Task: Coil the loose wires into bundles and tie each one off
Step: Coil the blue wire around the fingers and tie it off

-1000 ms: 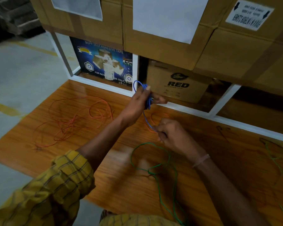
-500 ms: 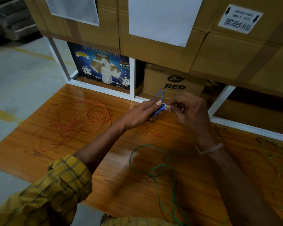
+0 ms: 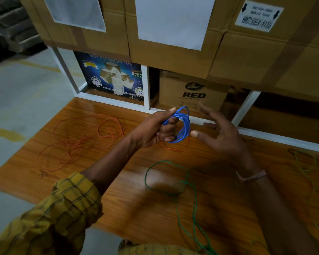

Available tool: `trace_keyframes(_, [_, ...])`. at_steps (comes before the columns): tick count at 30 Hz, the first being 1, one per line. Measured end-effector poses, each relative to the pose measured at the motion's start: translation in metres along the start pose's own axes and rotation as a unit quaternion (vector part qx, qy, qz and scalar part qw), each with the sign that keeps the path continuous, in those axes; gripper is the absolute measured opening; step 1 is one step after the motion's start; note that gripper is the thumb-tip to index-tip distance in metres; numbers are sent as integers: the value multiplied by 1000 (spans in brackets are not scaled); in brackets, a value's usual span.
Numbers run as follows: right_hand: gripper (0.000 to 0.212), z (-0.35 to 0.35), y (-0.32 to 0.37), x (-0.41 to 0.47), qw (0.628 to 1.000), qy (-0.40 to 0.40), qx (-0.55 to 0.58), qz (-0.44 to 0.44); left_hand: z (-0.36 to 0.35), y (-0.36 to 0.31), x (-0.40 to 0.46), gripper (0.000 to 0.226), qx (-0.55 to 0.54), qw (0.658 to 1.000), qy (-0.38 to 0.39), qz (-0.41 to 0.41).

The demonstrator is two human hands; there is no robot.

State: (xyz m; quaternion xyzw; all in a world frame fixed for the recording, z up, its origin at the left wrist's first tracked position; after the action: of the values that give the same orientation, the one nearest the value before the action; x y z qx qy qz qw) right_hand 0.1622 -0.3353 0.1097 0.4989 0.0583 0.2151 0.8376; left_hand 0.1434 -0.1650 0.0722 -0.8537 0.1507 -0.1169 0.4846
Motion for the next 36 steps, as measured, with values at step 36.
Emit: trace_keyframes(36, [42,81,-172,-100,976,-112,160,-99,-95,168,67,35,51,985,-153,68])
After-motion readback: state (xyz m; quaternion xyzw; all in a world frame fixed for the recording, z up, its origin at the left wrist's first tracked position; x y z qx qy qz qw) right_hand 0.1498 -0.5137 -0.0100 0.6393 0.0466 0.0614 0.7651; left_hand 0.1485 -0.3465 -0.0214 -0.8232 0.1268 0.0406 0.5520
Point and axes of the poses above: each hand's wrist, its own x-axis towards the middle knuckle, its own z-axis out of the back of the hand, y = z × x, the point moved 7 cm from there along x, towards the middle knuckle, and after that the axes turned 10 degrees about -z, right-handed, at the moved point
